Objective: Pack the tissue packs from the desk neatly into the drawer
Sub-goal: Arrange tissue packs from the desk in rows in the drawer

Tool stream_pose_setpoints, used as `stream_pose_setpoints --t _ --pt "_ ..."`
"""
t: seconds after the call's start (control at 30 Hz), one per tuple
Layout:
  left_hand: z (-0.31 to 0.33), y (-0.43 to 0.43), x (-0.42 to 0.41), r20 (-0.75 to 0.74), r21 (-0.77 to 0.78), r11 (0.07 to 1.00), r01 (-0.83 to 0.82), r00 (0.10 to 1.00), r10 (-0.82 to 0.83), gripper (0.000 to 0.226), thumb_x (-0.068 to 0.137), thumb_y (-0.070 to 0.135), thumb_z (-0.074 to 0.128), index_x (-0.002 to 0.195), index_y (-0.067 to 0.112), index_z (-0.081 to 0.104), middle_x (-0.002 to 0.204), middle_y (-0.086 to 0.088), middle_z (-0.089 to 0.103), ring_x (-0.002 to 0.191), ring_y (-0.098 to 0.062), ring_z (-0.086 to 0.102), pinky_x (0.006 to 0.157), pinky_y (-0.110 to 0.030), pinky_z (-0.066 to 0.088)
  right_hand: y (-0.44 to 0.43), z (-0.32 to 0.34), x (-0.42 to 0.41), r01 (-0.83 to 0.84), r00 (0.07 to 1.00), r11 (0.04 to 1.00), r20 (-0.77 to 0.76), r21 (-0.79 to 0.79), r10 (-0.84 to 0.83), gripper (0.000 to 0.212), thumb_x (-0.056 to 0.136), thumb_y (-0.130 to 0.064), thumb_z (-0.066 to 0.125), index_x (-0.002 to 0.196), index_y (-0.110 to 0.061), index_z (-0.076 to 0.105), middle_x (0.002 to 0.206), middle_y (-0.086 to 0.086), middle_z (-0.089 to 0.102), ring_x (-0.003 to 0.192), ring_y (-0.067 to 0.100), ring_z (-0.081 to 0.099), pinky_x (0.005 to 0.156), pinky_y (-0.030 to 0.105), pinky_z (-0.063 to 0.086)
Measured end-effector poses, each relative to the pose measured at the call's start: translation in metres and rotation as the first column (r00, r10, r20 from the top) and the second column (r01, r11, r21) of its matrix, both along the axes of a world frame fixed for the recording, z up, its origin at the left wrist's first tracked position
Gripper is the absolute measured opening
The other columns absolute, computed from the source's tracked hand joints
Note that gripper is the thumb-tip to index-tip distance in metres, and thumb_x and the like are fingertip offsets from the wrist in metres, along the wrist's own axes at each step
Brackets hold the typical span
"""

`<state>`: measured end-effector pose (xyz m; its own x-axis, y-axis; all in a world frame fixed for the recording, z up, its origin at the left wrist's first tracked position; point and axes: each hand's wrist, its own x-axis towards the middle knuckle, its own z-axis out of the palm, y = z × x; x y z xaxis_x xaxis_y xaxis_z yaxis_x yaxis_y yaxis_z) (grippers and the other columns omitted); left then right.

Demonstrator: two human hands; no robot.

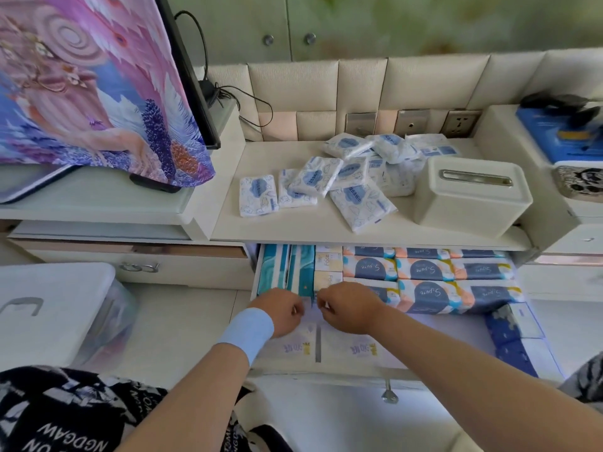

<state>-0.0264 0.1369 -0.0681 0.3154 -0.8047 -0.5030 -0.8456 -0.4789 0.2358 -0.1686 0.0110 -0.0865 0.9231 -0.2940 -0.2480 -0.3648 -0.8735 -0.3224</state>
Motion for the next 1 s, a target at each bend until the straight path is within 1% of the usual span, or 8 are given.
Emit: stream_pose_setpoints --t 0.1,0.23,0.37,0.5,0.6,0.8,0.9,1.0 --pt "-0.012 0.003 -0.011 -0.033 0.217 0.975 0.052 0.998 -0.046 0.051 0.096 0.019 0.047 0.146 0.030 0.042 0.155 -0.001 0.035 0.133 -0.026 0.044 0.108 -0.035 0.040 0.009 -0.009 -0.009 0.023 0.968 0.999 -0.252 0.034 -0.013 0.034 0.095 -0.022 0.053 0.129 -0.021 0.056 0.126 0.007 0.061 0.113 0.026 0.058 0.093 0.037 0.050" --pt "-0.022 -0.002 -0.018 0.004 0.337 0.938 0.080 0.996 -0.087 0.065 0.097 0.022 0.052 0.154 0.025 0.023 0.157 -0.008 0.030 0.137 -0.029 0.040 0.111 -0.038 0.038 0.015 -0.022 -0.027 0.099 0.889 0.993 -0.454 0.057 -0.062 0.066 0.093 -0.022 0.061 0.151 -0.022 0.029 0.141 0.011 0.051 0.122 0.029 0.054 0.099 0.036 0.048" --pt "-0.014 -0.012 -0.023 0.073 0.390 0.907 0.160 0.976 -0.203 0.073 0.091 0.028 0.064 0.153 0.019 0.025 0.155 -0.010 0.033 0.135 -0.029 0.042 0.109 -0.038 0.040 0.008 -0.021 -0.042 0.095 0.903 0.995 -0.419 -0.017 -0.093 0.072 0.084 -0.028 0.072 0.146 -0.020 0.037 0.138 0.009 0.052 0.122 0.029 0.053 0.099 0.036 0.048" --pt "-0.003 -0.019 -0.026 0.048 0.454 0.862 0.227 0.959 -0.279 0.075 0.089 0.038 0.068 0.152 0.022 0.032 0.154 -0.004 0.036 0.136 -0.027 0.041 0.111 -0.040 0.038 0.003 -0.018 -0.047 0.025 0.902 0.999 -0.430 -0.048 -0.043 0.038 0.085 -0.026 0.065 0.122 -0.017 0.061 0.118 0.006 0.064 0.104 0.024 0.060 0.085 0.033 0.053" --pt "0.002 -0.014 -0.030 0.024 0.490 0.837 0.245 0.955 -0.294 0.069 0.091 0.041 0.064 0.150 0.021 0.037 0.149 -0.003 0.043 0.131 -0.026 0.046 0.108 -0.039 0.041 0.006 -0.018 -0.052 0.008 0.884 1.000 -0.467 0.001 -0.007 0.039 0.086 -0.020 0.063 0.125 -0.018 0.061 0.120 0.006 0.063 0.108 0.025 0.060 0.088 0.034 0.053" --pt "0.016 -0.002 -0.031 -0.047 0.390 0.889 0.239 0.970 -0.240 0.065 0.089 0.028 0.066 0.148 0.026 0.039 0.146 0.001 0.045 0.128 -0.023 0.048 0.104 -0.034 0.042 0.006 -0.001 -0.044 0.187 0.942 0.928 -0.326 0.323 -0.076 0.043 0.089 -0.014 0.057 0.132 -0.022 0.059 0.132 0.000 0.058 0.121 0.020 0.055 0.099 0.031 0.045" --pt "0.031 -0.004 -0.032 -0.094 0.270 0.938 0.216 0.976 -0.197 0.059 0.085 0.032 0.066 0.141 0.030 0.049 0.131 0.004 0.056 0.115 -0.021 0.055 0.094 -0.032 0.047 0.009 0.017 -0.032 0.293 0.952 0.709 -0.260 0.641 -0.158 0.054 0.086 -0.014 0.065 0.137 -0.022 0.053 0.129 -0.002 0.061 0.111 0.017 0.061 0.080 0.027 0.053" --pt "0.039 -0.008 -0.033 -0.157 0.147 0.979 0.140 0.981 -0.117 0.047 0.080 0.043 0.070 0.125 0.032 0.060 0.110 0.008 0.063 0.099 -0.017 0.060 0.086 -0.031 0.051 0.014 0.027 -0.026 0.278 0.959 0.685 -0.236 0.674 -0.157 0.042 0.082 -0.021 0.077 0.121 -0.020 0.062 0.105 -0.001 0.067 0.088 0.014 0.065 0.065 0.021 0.054"
